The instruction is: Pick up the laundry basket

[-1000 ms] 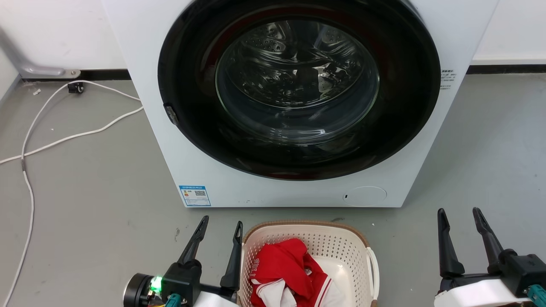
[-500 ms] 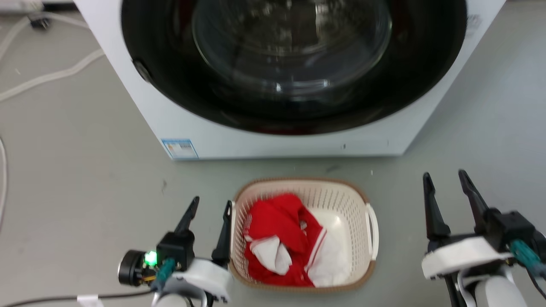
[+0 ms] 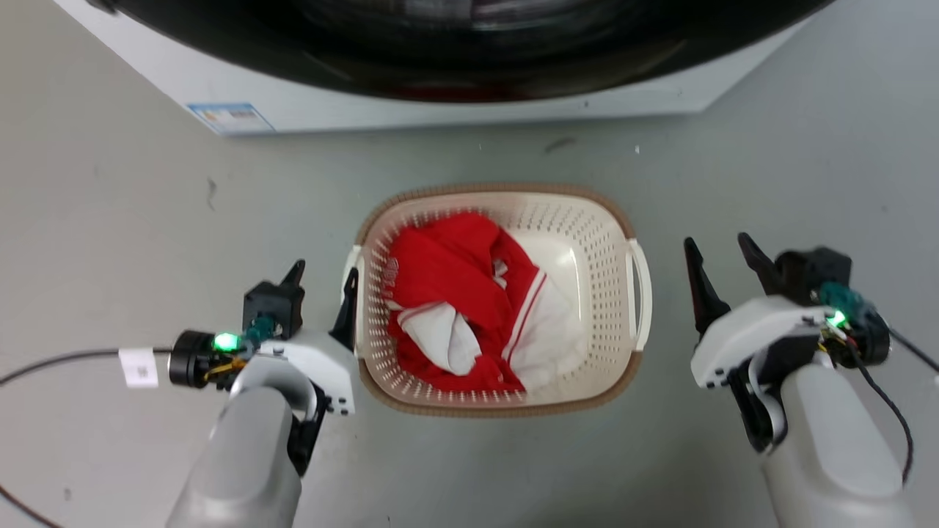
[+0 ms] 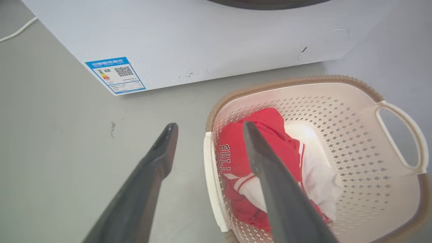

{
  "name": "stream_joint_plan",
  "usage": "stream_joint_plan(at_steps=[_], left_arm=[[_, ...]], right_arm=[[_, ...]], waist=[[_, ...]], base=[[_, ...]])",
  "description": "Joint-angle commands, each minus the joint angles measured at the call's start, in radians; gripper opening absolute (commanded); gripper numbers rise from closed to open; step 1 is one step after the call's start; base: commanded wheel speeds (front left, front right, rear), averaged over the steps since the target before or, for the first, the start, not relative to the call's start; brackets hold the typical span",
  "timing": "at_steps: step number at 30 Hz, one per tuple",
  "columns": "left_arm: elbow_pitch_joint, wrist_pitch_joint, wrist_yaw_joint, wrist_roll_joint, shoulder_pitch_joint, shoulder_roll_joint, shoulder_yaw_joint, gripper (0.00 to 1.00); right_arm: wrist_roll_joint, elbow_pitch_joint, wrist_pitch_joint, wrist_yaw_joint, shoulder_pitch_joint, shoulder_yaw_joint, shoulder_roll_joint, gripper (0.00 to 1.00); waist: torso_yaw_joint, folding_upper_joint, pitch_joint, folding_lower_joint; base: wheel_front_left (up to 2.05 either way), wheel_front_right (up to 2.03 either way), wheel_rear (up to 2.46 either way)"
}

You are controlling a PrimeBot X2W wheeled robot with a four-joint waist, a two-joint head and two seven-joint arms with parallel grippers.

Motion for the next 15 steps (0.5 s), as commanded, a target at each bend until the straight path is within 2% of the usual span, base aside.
stream_joint_plan(at_steps=[1,6,7,9,15], left_arm=[[0.042,-0.002,-0.012,-0.014,-0.048,0.006,0.001,1.00],[0.171,0.008,-0.028,-0.021,-0.154,0.021,-0.013,1.00],[0.171,0.008,-0.028,-0.021,-0.154,0.021,-0.013,1.00],[0.240,0.021,-0.037,-0.025,-0.212,0.025,-0.027,1.00],[0.328,0.051,-0.048,-0.035,-0.309,0.039,-0.052,1.00]], right_arm=[[0.036,0.056,0.009,0.000,-0.054,0.007,0.000,1.00],[0.084,0.221,0.040,0.000,-0.169,0.050,0.000,1.00],[0.084,0.221,0.040,0.000,-0.169,0.050,0.000,1.00],[0.122,0.318,0.058,0.000,-0.236,0.086,0.000,1.00],[0.181,0.455,0.066,0.000,-0.352,0.144,0.000,1.00]], waist=[[-0.017,0.0000,0.077,-0.0002],[-0.024,0.0000,0.139,-0.0002],[-0.024,0.0000,0.139,-0.0002],[-0.024,0.0000,0.172,-0.0002],[-0.027,0.0000,0.223,-0.0002]], base=[[0.00,0.00,0.00],[0.00,0.00,0.00],[0.00,0.00,0.00],[0.00,0.00,0.00],[0.00,0.00,0.00]])
